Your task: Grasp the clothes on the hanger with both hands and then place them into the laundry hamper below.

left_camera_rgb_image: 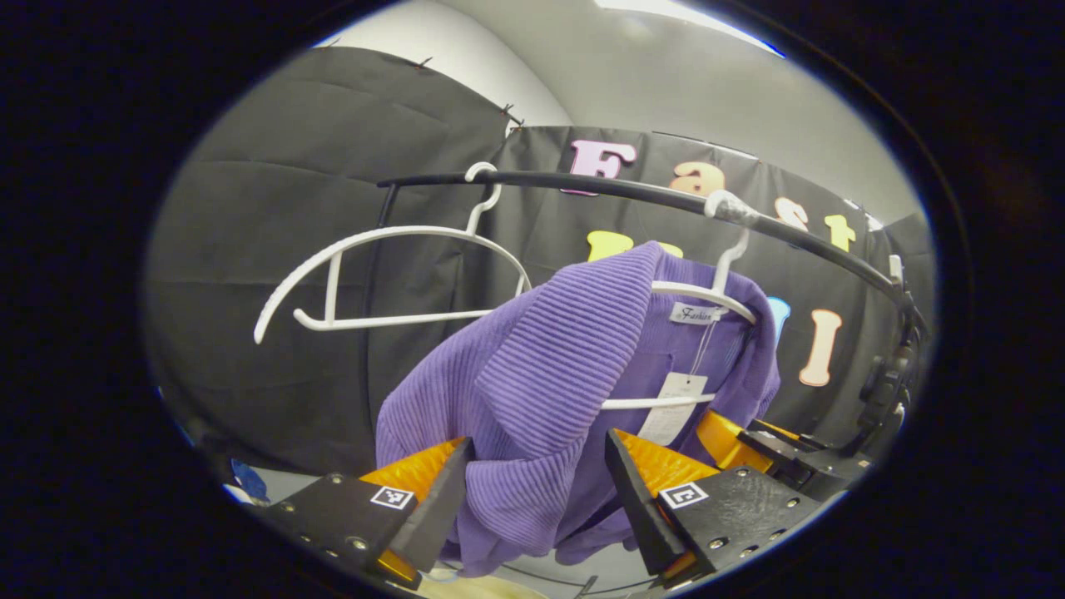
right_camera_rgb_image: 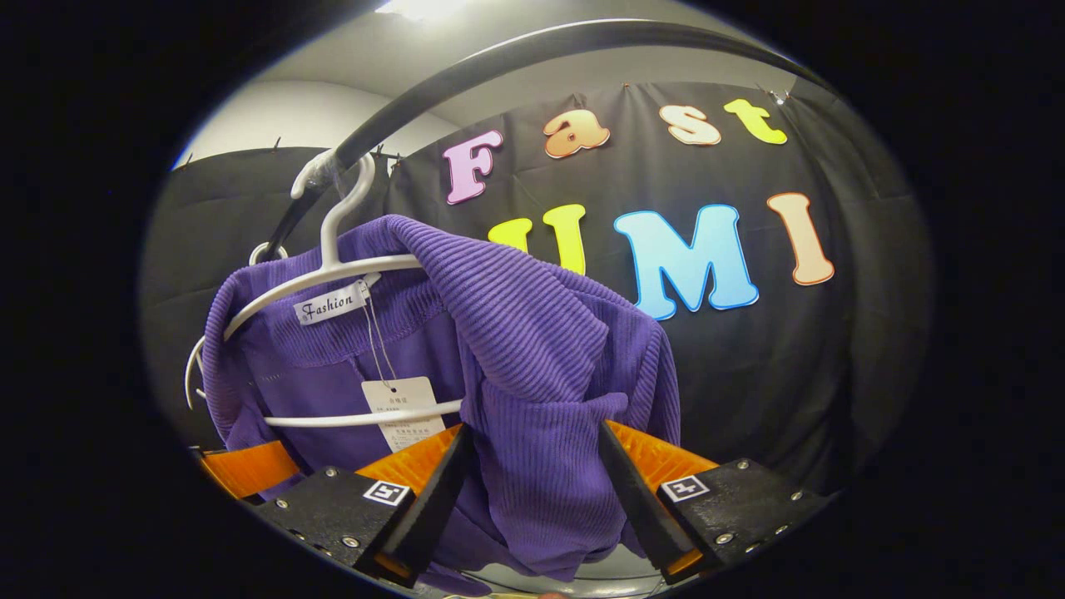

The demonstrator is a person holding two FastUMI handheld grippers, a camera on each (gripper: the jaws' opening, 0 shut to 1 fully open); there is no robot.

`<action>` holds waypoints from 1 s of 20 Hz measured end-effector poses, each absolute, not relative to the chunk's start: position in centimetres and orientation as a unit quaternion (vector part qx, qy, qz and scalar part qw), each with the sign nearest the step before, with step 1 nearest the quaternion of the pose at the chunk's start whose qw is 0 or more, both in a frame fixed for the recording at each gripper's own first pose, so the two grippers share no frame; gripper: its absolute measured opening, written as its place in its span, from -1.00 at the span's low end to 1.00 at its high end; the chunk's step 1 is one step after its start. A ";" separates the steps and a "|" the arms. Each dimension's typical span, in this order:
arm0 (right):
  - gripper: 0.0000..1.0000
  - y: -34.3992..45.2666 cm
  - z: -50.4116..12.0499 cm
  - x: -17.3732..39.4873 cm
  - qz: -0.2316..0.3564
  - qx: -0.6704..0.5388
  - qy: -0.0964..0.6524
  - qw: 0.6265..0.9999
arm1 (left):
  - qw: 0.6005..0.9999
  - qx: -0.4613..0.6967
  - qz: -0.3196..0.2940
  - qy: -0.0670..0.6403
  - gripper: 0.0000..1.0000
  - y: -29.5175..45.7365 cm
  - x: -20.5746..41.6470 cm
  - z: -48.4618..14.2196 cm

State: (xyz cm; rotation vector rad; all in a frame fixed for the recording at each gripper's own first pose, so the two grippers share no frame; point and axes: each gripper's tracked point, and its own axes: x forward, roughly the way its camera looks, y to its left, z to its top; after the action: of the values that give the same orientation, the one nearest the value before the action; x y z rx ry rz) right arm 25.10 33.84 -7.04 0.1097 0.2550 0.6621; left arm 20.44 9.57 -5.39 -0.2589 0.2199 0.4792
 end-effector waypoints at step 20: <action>-1.00 33.5 -8.1 27.5 0.378 0.036 0.127 0.916 | 0.965 -0.120 0.220 0.081 -0.70 10.3 20.6 -5.6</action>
State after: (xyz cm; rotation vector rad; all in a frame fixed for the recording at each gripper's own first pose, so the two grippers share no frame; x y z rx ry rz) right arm 27.46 33.51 -8.06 0.0732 0.2618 0.7789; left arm 20.57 10.26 -5.55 -0.2420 0.1644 0.4447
